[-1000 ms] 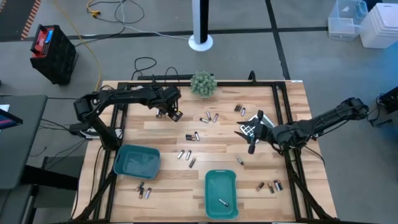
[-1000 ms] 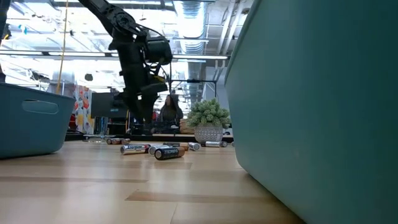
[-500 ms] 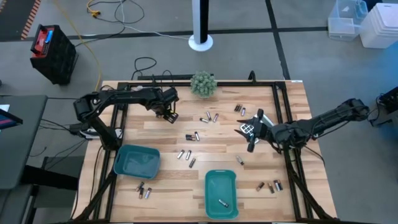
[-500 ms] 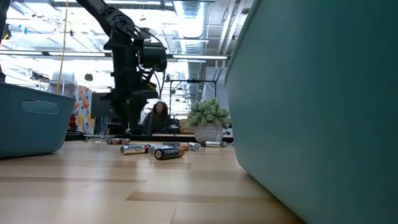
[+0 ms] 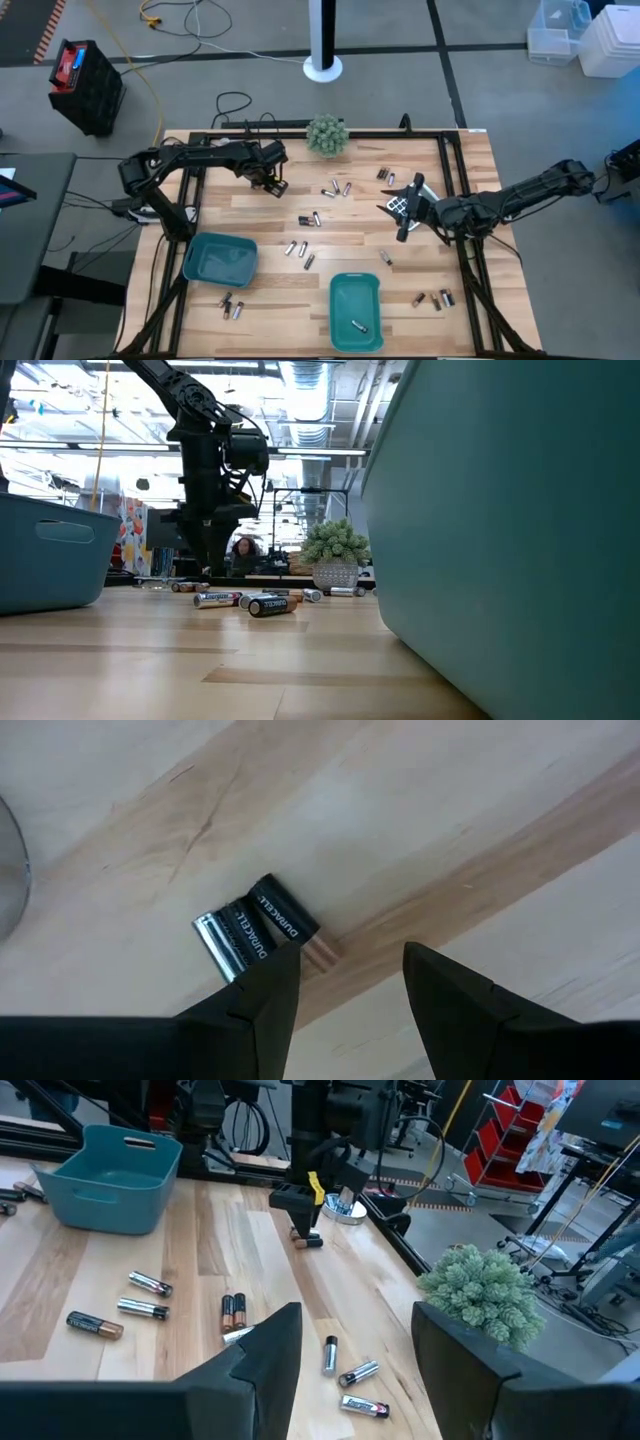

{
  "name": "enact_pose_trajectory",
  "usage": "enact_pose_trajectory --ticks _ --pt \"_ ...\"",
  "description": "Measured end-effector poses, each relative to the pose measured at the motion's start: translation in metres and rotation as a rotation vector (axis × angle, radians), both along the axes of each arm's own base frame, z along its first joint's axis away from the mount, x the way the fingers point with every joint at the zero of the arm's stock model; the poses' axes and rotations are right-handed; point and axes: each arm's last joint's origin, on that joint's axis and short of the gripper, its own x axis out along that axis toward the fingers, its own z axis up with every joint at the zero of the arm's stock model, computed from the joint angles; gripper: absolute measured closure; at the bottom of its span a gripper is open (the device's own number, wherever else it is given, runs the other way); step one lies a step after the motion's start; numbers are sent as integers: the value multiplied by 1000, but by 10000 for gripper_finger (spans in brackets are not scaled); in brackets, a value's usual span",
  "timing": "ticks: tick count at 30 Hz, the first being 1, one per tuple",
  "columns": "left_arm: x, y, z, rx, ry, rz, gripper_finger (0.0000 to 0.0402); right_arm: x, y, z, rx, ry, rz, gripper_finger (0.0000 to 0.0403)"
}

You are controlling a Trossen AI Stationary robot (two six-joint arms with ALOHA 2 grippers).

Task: Sort batteries
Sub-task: Put the black battery into the blue bin

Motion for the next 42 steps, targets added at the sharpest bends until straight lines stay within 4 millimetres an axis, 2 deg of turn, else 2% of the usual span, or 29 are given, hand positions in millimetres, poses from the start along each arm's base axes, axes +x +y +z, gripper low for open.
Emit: enact_pose_trajectory --ticks 18,22,27,32,37,42 --pt "6 -6 0 4 -39 11 228 0 -3 0 -7 8 -18 198" --pt "23 -19 3 14 -133 -137 228 0 -3 -1 -8 9 -18 198" --pt "44 -45 9 105 -196 -476 228 0 -3 -1 -8 9 -18 198" --pt "54 -70 10 112 -218 -706 228 0 -3 -1 -10 10 -17 198" --pt "61 -87 5 133 -204 -844 228 0 -3 -1 -10 11 -17 198" --pt "71 -92 -7 125 -223 -876 228 0 -3 -1 -10 11 -17 198"
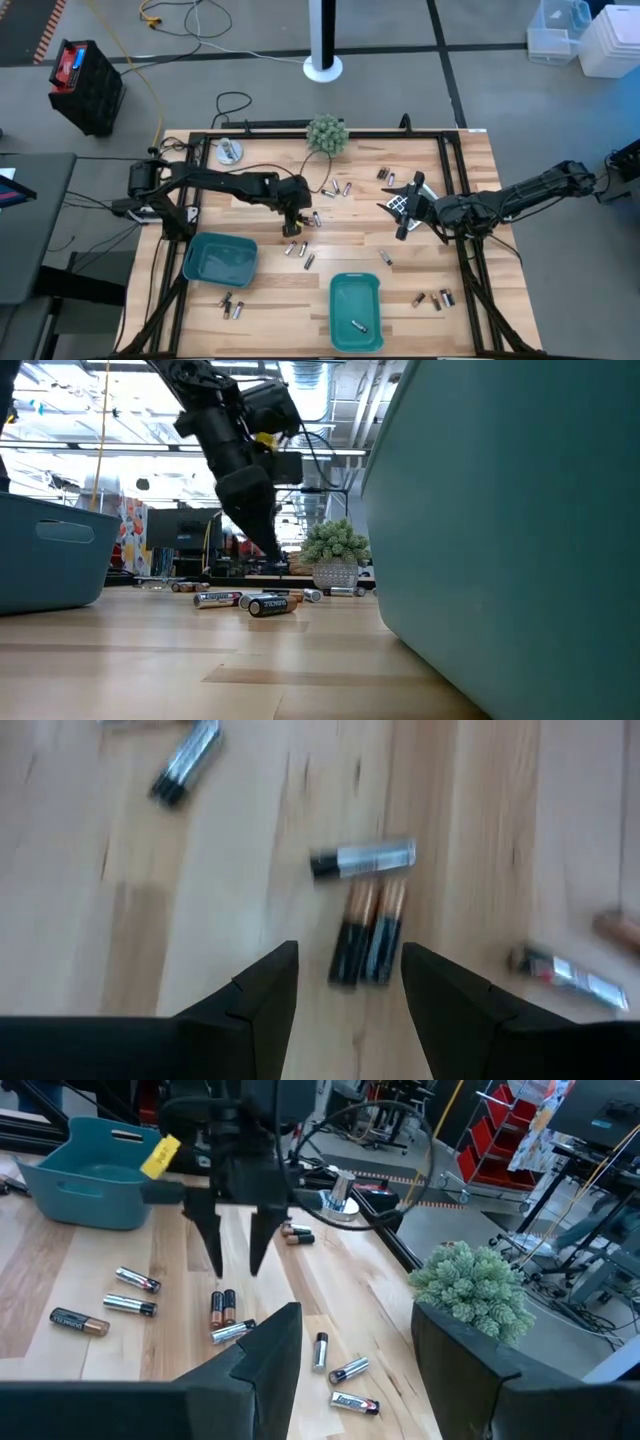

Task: Sort batteries
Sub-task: Put the black battery into the blue bin

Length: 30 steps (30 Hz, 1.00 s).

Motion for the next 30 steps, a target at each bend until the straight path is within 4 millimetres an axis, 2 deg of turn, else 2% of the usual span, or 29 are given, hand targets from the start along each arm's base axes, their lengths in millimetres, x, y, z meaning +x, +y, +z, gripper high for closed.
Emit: enact_pose_trajectory --ticks 3,11,21,27,30 --pt "1 0 -13 -9 45 3 228 0 0 0 2 1 0 198" --pt "8 1 -29 -14 62 8 228 0 0 -1 1 6 0 198" --pt "11 8 -27 -5 18 21 228 0 0 -1 0 7 0 198" --pt "15 9 -43 -16 54 24 228 0 0 -1 -1 11 0 198" --pt "16 9 -45 -20 54 26 228 0 0 -2 -2 16 0 198"
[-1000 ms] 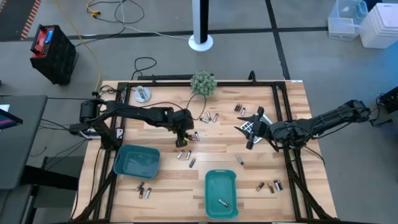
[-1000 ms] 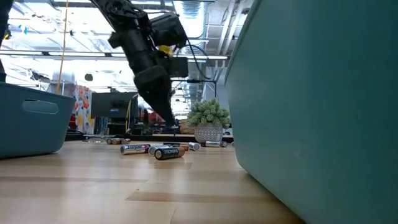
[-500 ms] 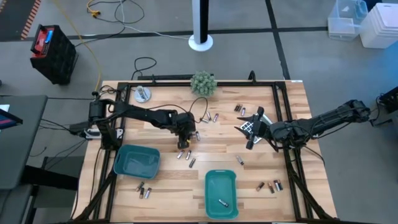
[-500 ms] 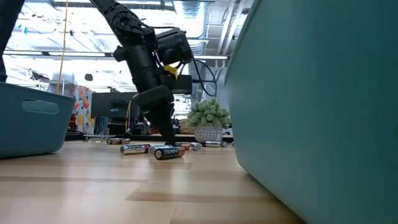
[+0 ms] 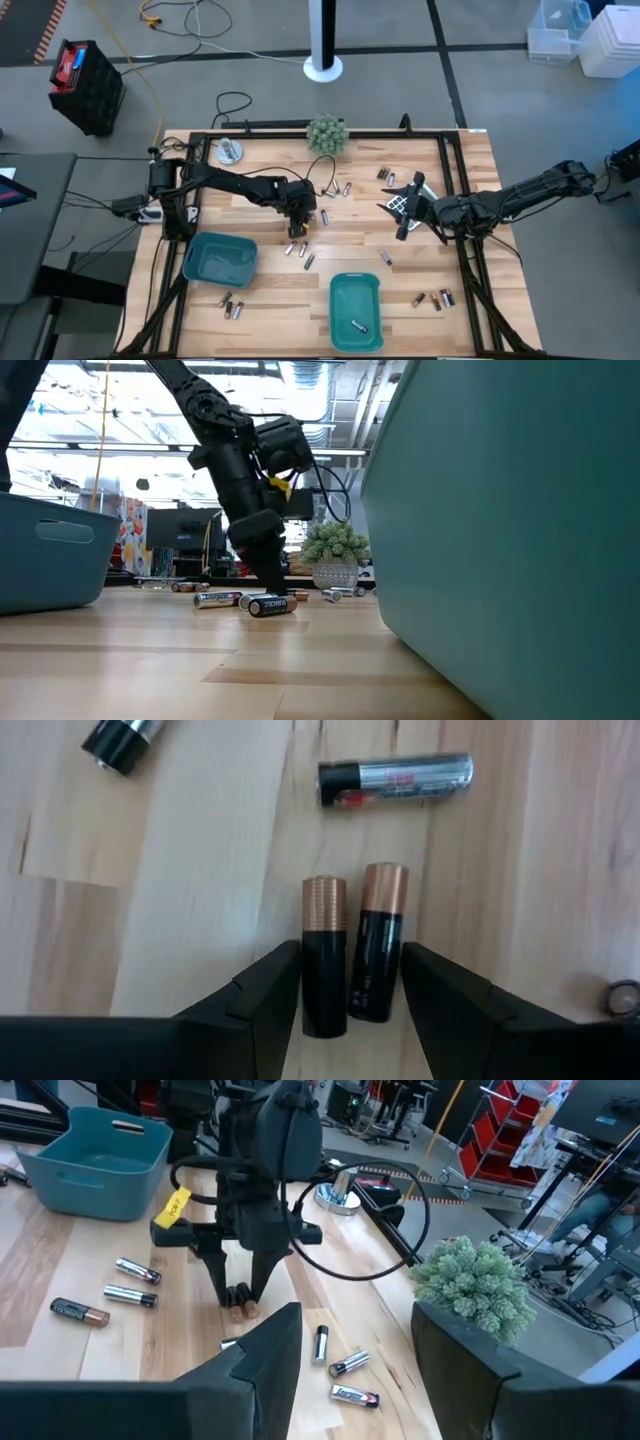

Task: Sort batteries
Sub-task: Put the black battery into the blue bin

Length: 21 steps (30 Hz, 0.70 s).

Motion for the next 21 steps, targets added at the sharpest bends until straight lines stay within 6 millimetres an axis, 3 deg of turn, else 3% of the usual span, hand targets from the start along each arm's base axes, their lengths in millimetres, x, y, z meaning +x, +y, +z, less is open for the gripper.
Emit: enact_pose_trajectory --ticks 13,21 --pt "1 0 2 -14 -12 -10 228 0 0 0 -1 2 0 198" --pt "2 -1 13 -29 -27 -32 228 0 0 0 -2 5 0 198"
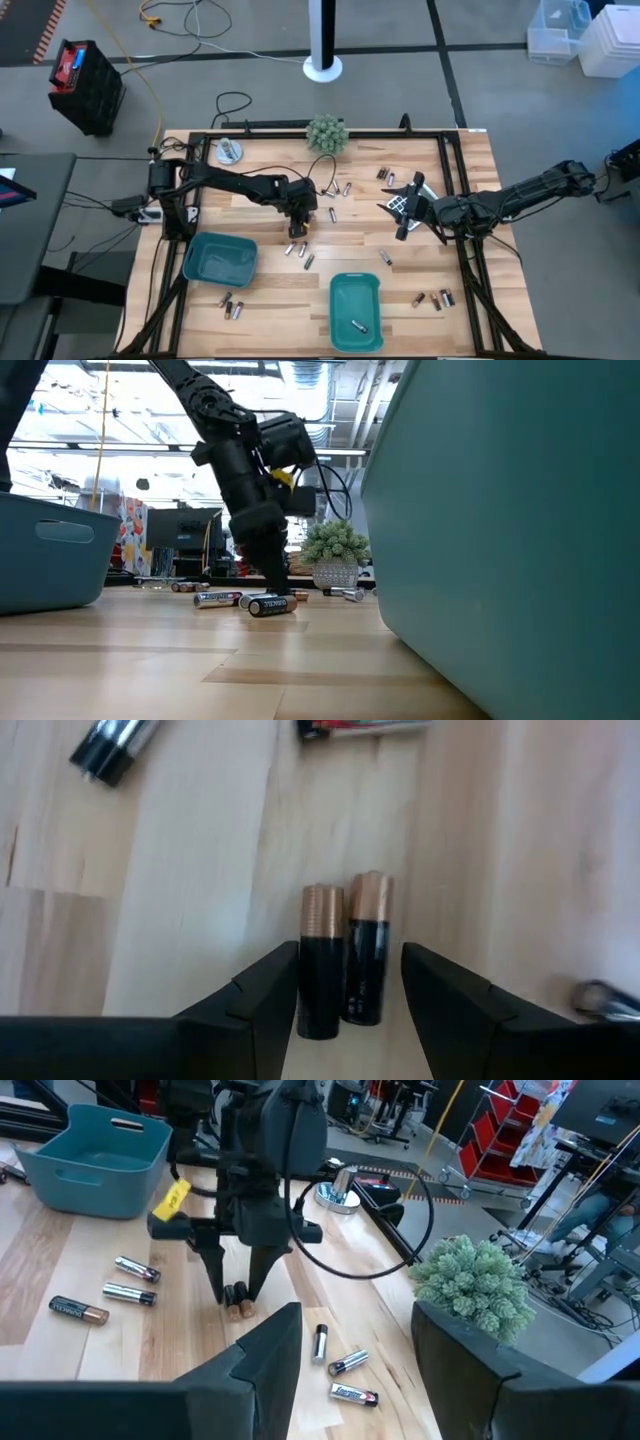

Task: Sort batteries
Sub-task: Put the black battery into the blue bin

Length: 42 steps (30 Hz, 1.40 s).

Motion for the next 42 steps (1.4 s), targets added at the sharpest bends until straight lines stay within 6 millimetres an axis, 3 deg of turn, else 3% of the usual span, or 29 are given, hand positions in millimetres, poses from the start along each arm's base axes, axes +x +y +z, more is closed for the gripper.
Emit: enact_pose_trajectory --ticks 8,14,30,42 --pt "-3 1 14 3 -34 0 228 0 0 0 -1 1 -1 198" --pt "-5 2 9 -19 0 0 228 0 0 0 0 1 0 198" --pt "-5 -17 0 -59 28 -43 228 0 -1 0 0 0 -8 198" --pt "-1 -7 -5 35 15 0 228 0 -2 0 1 0 -13 198"
